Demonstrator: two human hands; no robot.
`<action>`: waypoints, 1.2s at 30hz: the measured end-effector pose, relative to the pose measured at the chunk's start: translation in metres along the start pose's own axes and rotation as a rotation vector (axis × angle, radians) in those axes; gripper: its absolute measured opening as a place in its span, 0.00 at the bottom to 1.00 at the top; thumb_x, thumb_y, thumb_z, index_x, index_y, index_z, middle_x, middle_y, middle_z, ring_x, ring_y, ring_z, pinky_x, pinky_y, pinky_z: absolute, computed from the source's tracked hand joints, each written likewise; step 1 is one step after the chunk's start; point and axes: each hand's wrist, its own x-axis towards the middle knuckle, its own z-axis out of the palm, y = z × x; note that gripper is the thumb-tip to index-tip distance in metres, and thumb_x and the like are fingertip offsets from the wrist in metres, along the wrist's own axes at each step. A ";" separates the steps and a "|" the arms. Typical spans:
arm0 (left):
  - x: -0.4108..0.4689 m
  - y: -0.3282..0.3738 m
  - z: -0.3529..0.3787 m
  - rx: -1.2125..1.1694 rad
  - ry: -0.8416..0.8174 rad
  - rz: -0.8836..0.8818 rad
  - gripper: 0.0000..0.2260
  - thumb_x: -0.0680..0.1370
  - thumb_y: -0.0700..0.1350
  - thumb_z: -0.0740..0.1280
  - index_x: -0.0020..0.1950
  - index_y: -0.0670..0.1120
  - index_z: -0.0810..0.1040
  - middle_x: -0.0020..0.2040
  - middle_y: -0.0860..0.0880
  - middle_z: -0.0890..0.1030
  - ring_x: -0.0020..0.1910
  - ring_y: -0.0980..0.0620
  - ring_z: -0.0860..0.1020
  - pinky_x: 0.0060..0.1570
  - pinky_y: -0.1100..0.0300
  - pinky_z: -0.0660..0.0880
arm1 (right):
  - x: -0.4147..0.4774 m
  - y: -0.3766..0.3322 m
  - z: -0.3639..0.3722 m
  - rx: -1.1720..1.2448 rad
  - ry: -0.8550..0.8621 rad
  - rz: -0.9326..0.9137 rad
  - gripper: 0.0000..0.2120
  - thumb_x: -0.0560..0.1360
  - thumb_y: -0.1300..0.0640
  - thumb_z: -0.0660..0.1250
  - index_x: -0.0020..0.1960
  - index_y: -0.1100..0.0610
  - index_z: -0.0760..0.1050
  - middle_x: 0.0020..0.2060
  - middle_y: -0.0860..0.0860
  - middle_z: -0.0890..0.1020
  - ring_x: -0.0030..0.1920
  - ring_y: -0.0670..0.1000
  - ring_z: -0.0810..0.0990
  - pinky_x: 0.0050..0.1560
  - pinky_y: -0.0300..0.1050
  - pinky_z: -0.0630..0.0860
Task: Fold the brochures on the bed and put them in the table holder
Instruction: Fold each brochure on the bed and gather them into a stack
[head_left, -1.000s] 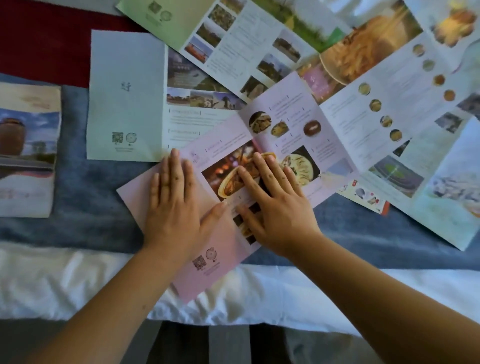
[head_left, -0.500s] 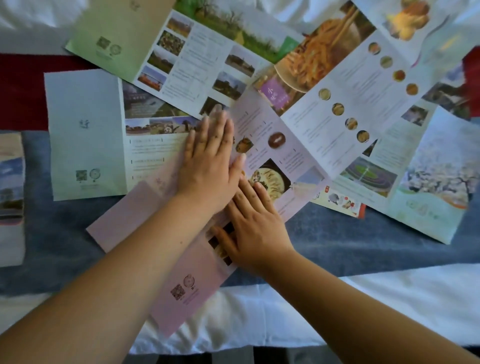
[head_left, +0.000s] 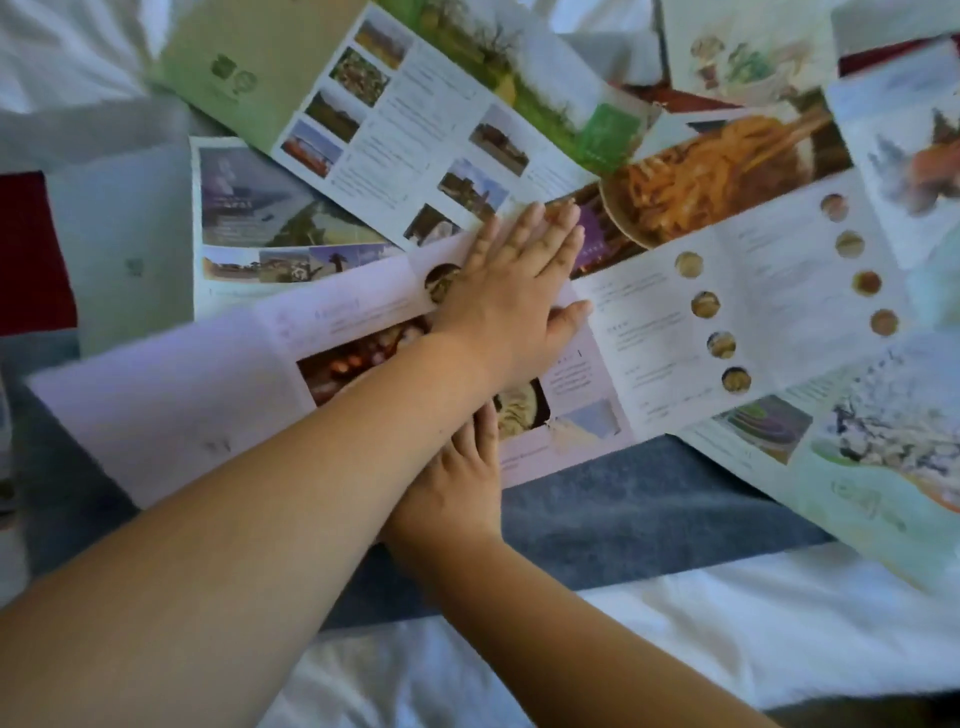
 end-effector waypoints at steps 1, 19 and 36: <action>0.000 0.002 0.000 -0.029 -0.013 0.027 0.32 0.85 0.61 0.47 0.85 0.48 0.44 0.84 0.53 0.40 0.83 0.50 0.39 0.80 0.47 0.35 | 0.005 -0.007 0.001 0.002 -0.059 0.026 0.40 0.83 0.39 0.48 0.83 0.54 0.31 0.83 0.56 0.35 0.77 0.59 0.22 0.64 0.55 0.11; -0.147 -0.105 0.025 0.009 0.130 -0.259 0.26 0.86 0.58 0.45 0.84 0.55 0.47 0.85 0.49 0.43 0.83 0.46 0.41 0.81 0.42 0.45 | 0.026 0.070 -0.055 -0.187 0.197 -0.057 0.31 0.86 0.38 0.48 0.85 0.44 0.44 0.84 0.46 0.39 0.83 0.49 0.36 0.79 0.47 0.37; -0.211 -0.110 0.049 -0.194 0.283 -0.746 0.36 0.80 0.69 0.44 0.85 0.54 0.48 0.84 0.43 0.43 0.82 0.36 0.40 0.79 0.40 0.39 | 0.035 0.077 -0.033 -0.276 0.314 -0.095 0.38 0.81 0.29 0.47 0.85 0.44 0.42 0.85 0.50 0.41 0.84 0.53 0.39 0.82 0.56 0.41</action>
